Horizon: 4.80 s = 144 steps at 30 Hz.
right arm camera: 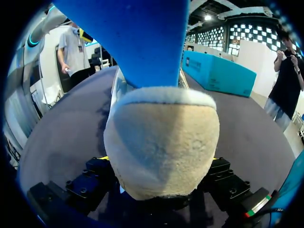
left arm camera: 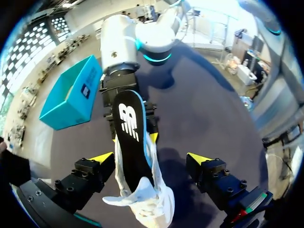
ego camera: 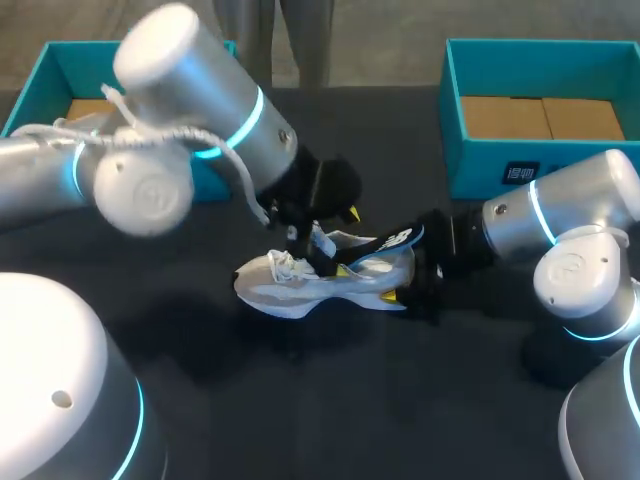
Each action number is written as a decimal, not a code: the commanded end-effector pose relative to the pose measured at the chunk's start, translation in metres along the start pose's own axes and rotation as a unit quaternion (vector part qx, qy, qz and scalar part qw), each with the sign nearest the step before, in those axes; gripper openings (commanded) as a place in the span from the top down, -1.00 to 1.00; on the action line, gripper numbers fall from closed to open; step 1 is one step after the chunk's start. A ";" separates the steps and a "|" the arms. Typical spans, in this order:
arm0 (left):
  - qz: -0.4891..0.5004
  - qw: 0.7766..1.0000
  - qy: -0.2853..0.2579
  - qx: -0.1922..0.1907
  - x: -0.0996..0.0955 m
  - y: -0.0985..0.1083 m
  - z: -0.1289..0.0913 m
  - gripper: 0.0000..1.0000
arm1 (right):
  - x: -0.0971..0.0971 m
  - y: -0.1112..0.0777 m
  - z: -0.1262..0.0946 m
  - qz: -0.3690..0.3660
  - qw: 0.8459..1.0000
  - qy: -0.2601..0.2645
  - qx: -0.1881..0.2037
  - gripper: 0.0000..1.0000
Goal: Take the shoe out of the shoebox, open the shoe tongue, remove and reinsert the insole, then place the shoe into the shoebox
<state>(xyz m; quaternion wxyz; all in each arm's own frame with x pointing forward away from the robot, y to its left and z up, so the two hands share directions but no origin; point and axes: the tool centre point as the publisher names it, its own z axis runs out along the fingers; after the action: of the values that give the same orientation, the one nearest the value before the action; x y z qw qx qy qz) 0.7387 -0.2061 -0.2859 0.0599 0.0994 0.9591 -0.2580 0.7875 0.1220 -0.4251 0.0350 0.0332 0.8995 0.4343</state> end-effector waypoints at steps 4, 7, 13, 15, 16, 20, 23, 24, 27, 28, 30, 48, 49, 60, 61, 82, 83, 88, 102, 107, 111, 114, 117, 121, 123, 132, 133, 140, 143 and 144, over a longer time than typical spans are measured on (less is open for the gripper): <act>-0.011 0.996 -0.089 -0.020 0.004 -0.007 0.019 -1.00 | -0.001 0.000 0.001 0.000 1.000 -0.001 0.002 1.00; -0.013 0.995 -0.093 -0.021 0.002 -0.005 0.024 -1.00 | -0.001 0.000 0.001 0.000 1.000 -0.001 0.002 1.00; -0.021 0.995 -0.094 -0.020 -0.004 0.000 0.029 -1.00 | -0.001 0.000 0.001 0.000 1.000 -0.001 0.002 1.00; -0.025 0.995 -0.094 -0.023 -0.007 0.002 0.033 -1.00 | -0.001 0.000 0.001 0.000 1.000 -0.001 0.002 1.00; -0.026 0.995 -0.094 -0.024 -0.009 0.003 0.035 -1.00 | -0.001 0.000 0.001 0.000 1.000 -0.001 0.002 1.00; -0.035 0.995 -0.092 -0.027 -0.019 0.007 0.044 -1.00 | -0.001 0.000 0.001 0.000 1.000 -0.001 0.002 1.00; -0.038 0.995 -0.091 -0.024 -0.023 0.008 0.047 -1.00 | -0.001 0.000 0.001 0.000 1.000 -0.001 0.002 1.00; -0.038 0.995 -0.091 -0.022 -0.024 0.008 0.048 -1.00 | -0.001 0.000 0.001 0.000 1.000 -0.001 0.002 1.00; -0.039 0.995 -0.089 -0.019 -0.026 0.007 0.050 -1.00 | -0.001 0.000 0.001 0.000 1.000 -0.001 0.002 1.00; -0.039 0.995 -0.089 -0.018 -0.027 0.007 0.051 -1.00 | -0.001 0.000 0.001 0.000 1.000 -0.001 0.002 1.00; -0.038 0.995 -0.088 -0.016 -0.027 0.006 0.052 -1.00 | -0.001 0.000 0.001 0.000 1.000 -0.001 0.002 1.00; -0.027 0.996 -0.078 -0.016 -0.023 0.000 0.054 1.00 | -0.001 0.000 0.001 0.000 1.000 -0.001 0.002 1.00; -0.028 0.997 -0.077 -0.016 -0.023 0.001 0.054 1.00 | -0.001 0.000 0.001 0.000 1.000 -0.001 0.002 1.00; -0.011 0.998 -0.067 0.018 -0.022 -0.008 0.033 1.00 | -0.001 0.000 0.001 0.000 1.000 -0.001 0.002 1.00; -0.007 0.997 -0.067 0.024 -0.022 -0.011 0.029 1.00 | -0.001 0.000 0.001 0.000 1.000 -0.001 0.002 1.00; 0.068 0.990 -0.047 0.111 -0.031 -0.070 -0.034 1.00 | -0.001 0.000 0.001 0.000 1.000 -0.001 0.002 1.00; 0.068 0.990 -0.047 0.111 -0.031 -0.070 -0.034 1.00 | -0.001 0.000 0.001 0.000 1.000 -0.001 0.002 1.00; 0.068 0.990 -0.047 0.111 -0.031 -0.070 -0.034 1.00 | -0.001 0.000 0.001 0.000 1.000 -0.001 0.002 1.00; 0.068 0.990 -0.047 0.111 -0.031 -0.070 -0.034 1.00 | -0.001 0.000 0.001 0.000 1.000 -0.001 0.002 1.00; 0.063 0.987 -0.053 0.135 -0.028 -0.082 -0.043 1.00 | -0.001 0.000 0.001 0.000 1.000 -0.001 0.002 1.00; 0.061 0.981 -0.067 0.174 -0.034 -0.104 -0.069 1.00 | -0.001 0.000 0.001 0.000 1.000 -0.001 0.002 1.00; 0.051 0.974 -0.082 0.204 -0.040 -0.118 -0.091 1.00 | -0.001 0.000 0.001 0.000 1.000 -0.001 0.002 1.00; 0.045 0.969 -0.090 0.224 -0.043 -0.128 -0.108 1.00 | -0.001 0.000 0.001 0.000 1.000 -0.001 0.002 1.00; 0.014 0.960 -0.078 0.267 -0.044 -0.138 -0.130 1.00 | -0.001 0.000 0.001 0.000 1.000 -0.001 0.002 1.00; -0.007 0.956 -0.067 0.287 -0.043 -0.144 -0.142 1.00 | -0.001 0.000 0.001 0.000 1.000 -0.001 0.002 1.00; -0.116 0.909 0.010 0.400 -0.032 -0.166 -0.185 1.00 | -0.001 0.000 0.001 0.000 1.000 -0.001 0.002 1.00; -0.121 0.904 0.014 0.409 -0.032 -0.168 -0.190 1.00 | -0.001 0.000 0.001 0.000 1.000 -0.001 0.002 1.00; -0.169 0.863 0.082 0.468 -0.027 -0.178 -0.224 1.00 | -0.001 0.000 0.001 0.000 1.000 -0.001 0.002 1.00; -0.179 0.846 0.116 0.488 -0.022 -0.182 -0.246 1.00 | -0.001 0.000 0.001 0.000 1.000 -0.001 0.002 1.00; -0.178 0.844 0.123 0.491 -0.021 -0.182 -0.251 1.00 | -0.001 0.000 0.001 0.000 1.000 -0.001 0.002 1.00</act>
<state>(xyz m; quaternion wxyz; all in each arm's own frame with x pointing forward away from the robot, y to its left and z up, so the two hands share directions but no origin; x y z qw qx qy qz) 0.7034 -0.2507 0.0166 -0.1352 -0.0327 0.7229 -0.6768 0.7875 0.1220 -0.4252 0.0350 0.0332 0.8995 0.4342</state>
